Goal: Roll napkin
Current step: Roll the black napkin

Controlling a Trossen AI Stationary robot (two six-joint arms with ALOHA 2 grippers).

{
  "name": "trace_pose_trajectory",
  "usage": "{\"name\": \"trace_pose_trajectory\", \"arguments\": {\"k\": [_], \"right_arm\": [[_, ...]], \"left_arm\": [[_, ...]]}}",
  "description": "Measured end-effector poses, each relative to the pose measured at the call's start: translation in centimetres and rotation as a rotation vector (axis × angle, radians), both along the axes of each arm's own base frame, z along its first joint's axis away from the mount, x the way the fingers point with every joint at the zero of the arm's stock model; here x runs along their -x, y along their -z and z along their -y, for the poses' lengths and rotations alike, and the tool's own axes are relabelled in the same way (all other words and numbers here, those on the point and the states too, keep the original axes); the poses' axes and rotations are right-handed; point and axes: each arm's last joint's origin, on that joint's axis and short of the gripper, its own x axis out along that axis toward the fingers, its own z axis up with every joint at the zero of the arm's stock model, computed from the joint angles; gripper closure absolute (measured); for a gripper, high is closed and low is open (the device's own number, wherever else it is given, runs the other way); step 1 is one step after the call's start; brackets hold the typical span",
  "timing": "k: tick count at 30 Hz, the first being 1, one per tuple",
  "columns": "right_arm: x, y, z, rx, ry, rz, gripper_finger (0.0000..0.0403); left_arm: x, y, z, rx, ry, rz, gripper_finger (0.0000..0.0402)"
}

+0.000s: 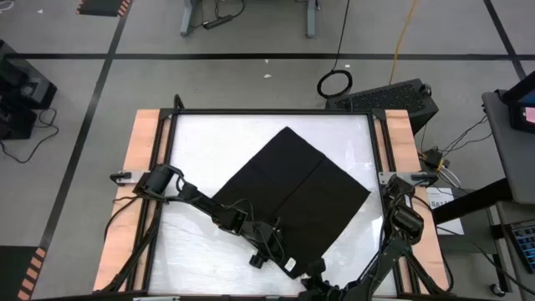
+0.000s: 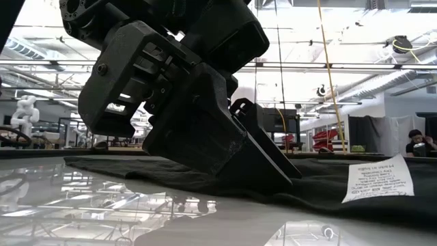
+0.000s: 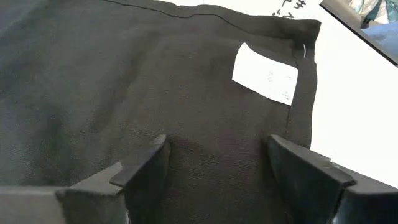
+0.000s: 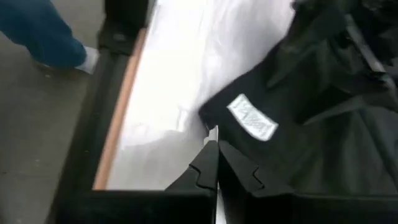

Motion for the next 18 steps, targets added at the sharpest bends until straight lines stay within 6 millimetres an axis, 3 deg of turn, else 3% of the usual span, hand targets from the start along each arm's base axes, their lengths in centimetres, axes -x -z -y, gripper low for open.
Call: {"name": "trace_pose_trajectory", "arguments": {"k": [8, 13, 18], "right_arm": [[-1.3, -0.4, 1.6, 0.042, 0.038, -0.043, 0.0403], [-1.9, -0.4, 2.3, -0.020, 0.054, -0.122, 0.0403], [-1.6, -2.1, 2.5, -0.087, 0.027, -0.148, 0.0403]], "left_arm": [[0.0, 0.0, -0.1, -0.019, -0.018, 0.009, 0.0124], [0.0, 0.1, -0.3, -0.070, -0.049, 0.008, 0.0124], [0.0, 0.1, -0.4, -0.092, -0.061, 0.003, 0.0124]]}}
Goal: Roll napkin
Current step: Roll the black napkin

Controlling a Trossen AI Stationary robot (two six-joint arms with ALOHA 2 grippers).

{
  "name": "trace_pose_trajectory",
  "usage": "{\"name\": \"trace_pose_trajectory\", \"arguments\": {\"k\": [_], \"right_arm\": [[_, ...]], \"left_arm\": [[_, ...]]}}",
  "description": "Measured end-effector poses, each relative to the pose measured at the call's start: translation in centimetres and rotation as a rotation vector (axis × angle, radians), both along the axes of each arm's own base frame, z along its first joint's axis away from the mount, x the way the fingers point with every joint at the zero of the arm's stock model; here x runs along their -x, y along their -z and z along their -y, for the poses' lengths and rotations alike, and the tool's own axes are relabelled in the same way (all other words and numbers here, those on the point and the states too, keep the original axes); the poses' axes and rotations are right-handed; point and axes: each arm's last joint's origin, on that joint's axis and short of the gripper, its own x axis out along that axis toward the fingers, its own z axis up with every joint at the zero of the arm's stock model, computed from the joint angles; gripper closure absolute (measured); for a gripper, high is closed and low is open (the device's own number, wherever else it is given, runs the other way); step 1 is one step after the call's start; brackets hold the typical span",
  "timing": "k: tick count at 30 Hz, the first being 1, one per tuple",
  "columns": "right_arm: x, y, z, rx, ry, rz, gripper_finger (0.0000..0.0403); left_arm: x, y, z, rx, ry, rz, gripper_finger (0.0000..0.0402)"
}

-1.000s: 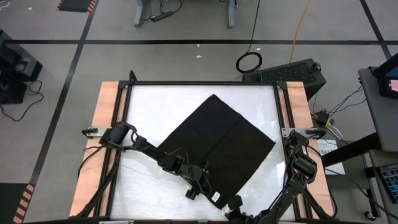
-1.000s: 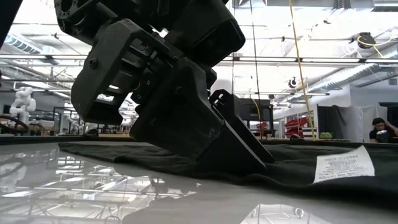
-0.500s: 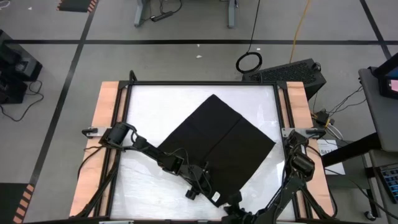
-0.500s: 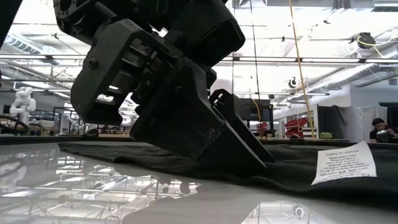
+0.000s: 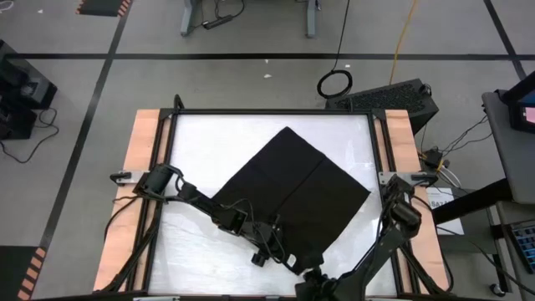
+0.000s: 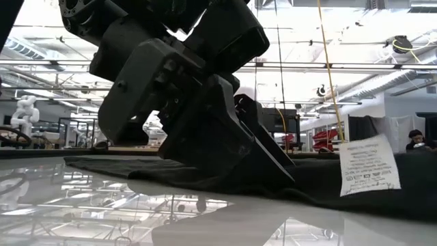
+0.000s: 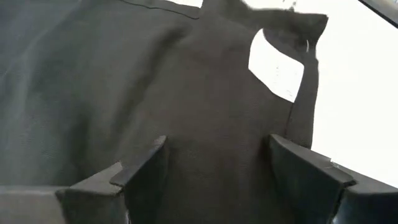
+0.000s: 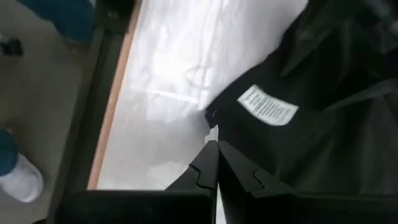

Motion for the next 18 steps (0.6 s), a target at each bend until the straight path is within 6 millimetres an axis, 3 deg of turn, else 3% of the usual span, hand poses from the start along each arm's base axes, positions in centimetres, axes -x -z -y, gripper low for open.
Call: {"name": "trace_pose_trajectory", "arguments": {"k": [7, 18], "right_arm": [[-0.5, -2.9, 1.6, 0.003, -0.012, 0.046, 0.0403], [-4.3, -0.8, 6.0, -0.058, -0.061, -0.109, 0.0403]], "left_arm": [[0.0, 0.0, -0.1, -0.023, 0.005, 0.007, 0.0124], [0.4, 0.1, 0.7, -0.026, 0.025, -0.003, 0.0124]]}}
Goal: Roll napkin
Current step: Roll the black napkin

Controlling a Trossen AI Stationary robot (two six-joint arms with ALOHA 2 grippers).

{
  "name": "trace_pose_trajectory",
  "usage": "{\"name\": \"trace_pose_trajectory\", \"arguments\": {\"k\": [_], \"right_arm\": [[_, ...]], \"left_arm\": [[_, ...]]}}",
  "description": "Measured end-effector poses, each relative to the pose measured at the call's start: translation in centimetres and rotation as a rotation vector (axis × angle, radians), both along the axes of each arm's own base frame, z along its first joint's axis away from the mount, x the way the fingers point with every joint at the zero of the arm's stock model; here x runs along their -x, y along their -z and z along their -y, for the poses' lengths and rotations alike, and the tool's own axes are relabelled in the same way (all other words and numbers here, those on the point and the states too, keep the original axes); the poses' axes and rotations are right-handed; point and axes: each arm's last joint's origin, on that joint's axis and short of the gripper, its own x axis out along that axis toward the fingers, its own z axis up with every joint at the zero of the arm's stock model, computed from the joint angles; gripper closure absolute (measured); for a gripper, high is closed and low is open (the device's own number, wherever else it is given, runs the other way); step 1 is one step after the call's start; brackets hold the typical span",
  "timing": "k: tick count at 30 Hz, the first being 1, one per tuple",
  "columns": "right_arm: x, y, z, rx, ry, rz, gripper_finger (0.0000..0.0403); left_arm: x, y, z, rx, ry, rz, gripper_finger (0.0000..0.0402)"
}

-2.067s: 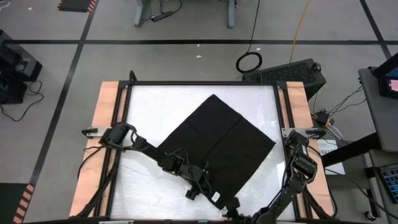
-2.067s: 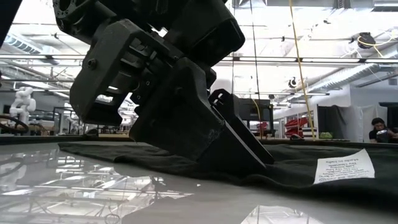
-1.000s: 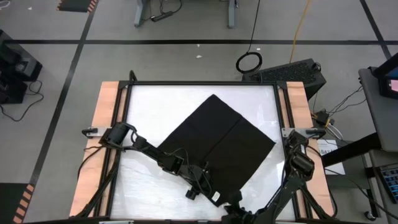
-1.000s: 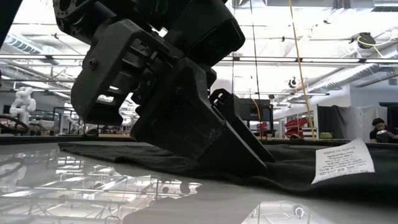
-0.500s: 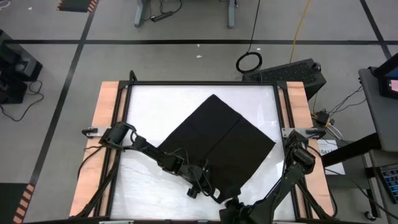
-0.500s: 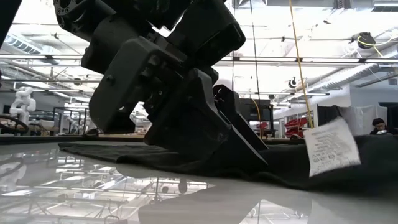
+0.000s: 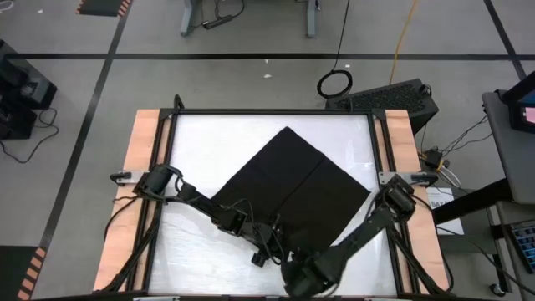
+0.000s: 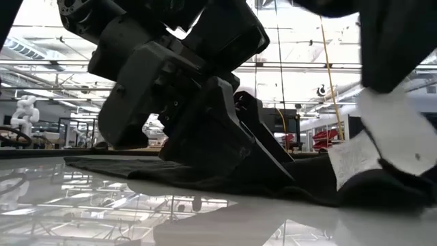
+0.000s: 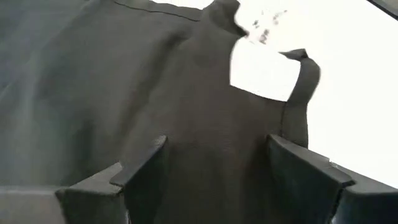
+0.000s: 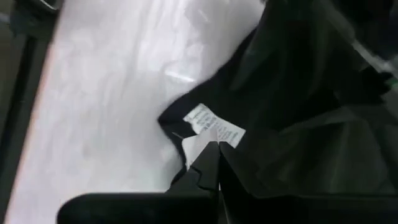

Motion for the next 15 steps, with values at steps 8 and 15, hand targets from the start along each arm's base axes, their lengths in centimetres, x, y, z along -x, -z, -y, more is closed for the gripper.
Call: {"name": "trace_pose_trajectory", "arguments": {"k": [8, 15], "right_arm": [[-0.8, 2.5, 2.0, -0.110, 0.032, -0.111, 0.0400], [-0.8, 2.9, 2.1, -0.085, 0.030, -0.088, 0.0340]], "left_arm": [[0.5, -0.1, 0.2, -0.019, 0.009, -0.050, 0.0124], [1.4, -2.2, -0.3, -0.072, -0.008, -0.088, 0.0124]]}}
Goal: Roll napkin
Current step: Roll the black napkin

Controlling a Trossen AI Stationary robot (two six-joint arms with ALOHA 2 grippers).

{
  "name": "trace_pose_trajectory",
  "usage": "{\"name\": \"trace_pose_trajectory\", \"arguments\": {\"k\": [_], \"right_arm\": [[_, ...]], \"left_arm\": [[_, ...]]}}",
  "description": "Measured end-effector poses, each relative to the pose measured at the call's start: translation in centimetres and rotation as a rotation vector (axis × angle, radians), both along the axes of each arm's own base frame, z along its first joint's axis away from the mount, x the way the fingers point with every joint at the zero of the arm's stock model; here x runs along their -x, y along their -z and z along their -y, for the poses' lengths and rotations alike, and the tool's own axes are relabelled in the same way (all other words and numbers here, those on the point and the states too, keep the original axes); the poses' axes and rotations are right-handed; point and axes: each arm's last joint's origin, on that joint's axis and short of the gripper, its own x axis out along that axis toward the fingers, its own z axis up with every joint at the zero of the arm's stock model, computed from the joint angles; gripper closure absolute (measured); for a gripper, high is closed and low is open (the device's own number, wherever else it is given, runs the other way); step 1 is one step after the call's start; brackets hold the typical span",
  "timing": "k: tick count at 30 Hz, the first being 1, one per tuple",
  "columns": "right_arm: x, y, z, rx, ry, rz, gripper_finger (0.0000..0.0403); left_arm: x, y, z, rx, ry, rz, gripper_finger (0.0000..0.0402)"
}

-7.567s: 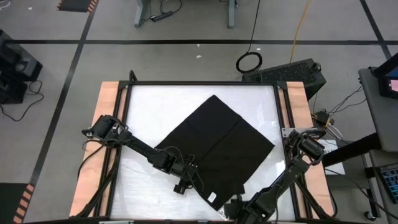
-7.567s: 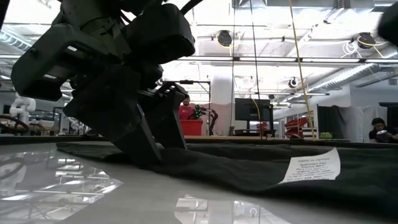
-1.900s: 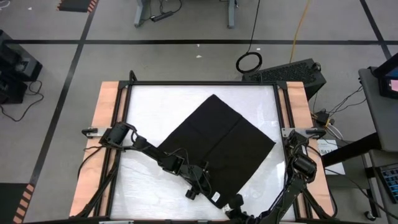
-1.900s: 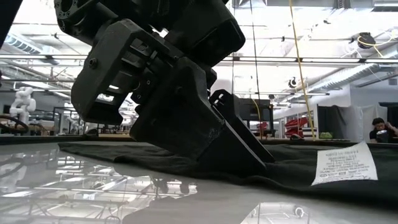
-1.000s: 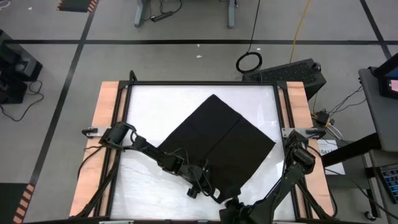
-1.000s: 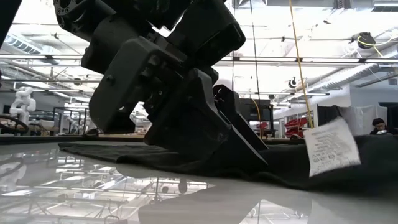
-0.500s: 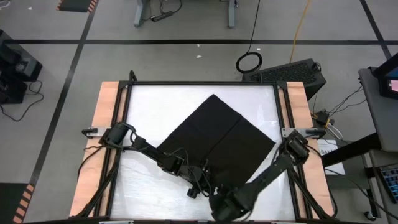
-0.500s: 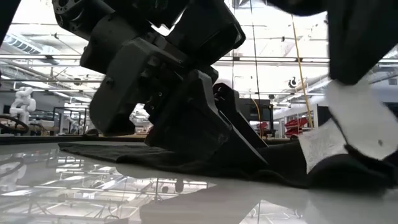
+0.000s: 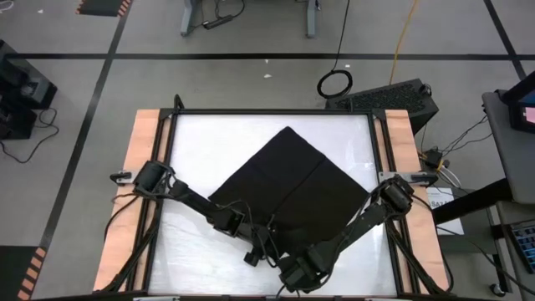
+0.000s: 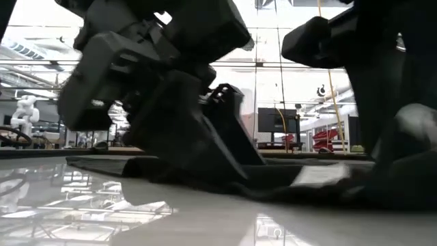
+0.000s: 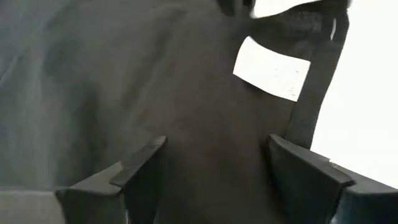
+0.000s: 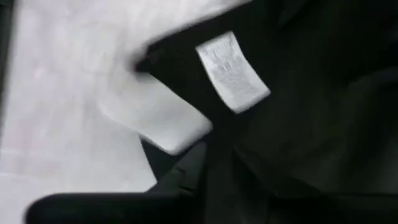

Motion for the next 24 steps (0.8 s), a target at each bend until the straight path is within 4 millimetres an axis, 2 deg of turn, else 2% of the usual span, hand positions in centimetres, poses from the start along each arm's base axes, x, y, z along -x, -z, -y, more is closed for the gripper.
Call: {"name": "trace_pose_trajectory", "arguments": {"k": [6, 10, 14, 21, 24], "right_arm": [[0.2, -0.6, 0.3, 0.087, 0.011, 0.049, 0.0273], [0.5, -0.9, 0.4, 0.114, 0.035, 0.054, 0.0251], [1.1, -1.7, -0.2, 0.087, 0.064, 0.073, 0.0249], [1.5, -2.4, -4.3, -0.096, -0.029, 0.245, 0.0266], [1.6, -1.8, -4.8, -0.104, -0.017, 0.293, 0.0277]], "left_arm": [[0.5, -1.2, -0.3, -0.042, 0.002, -0.014, 0.0124], [0.7, -1.1, -0.4, -0.047, -0.001, -0.032, 0.0124], [0.7, -1.1, -0.5, -0.051, -0.006, -0.045, 0.0124], [0.7, -1.1, -0.6, -0.056, -0.011, -0.046, 0.0124], [0.6, -1.1, -0.8, -0.058, -0.017, -0.045, 0.0124]]}}
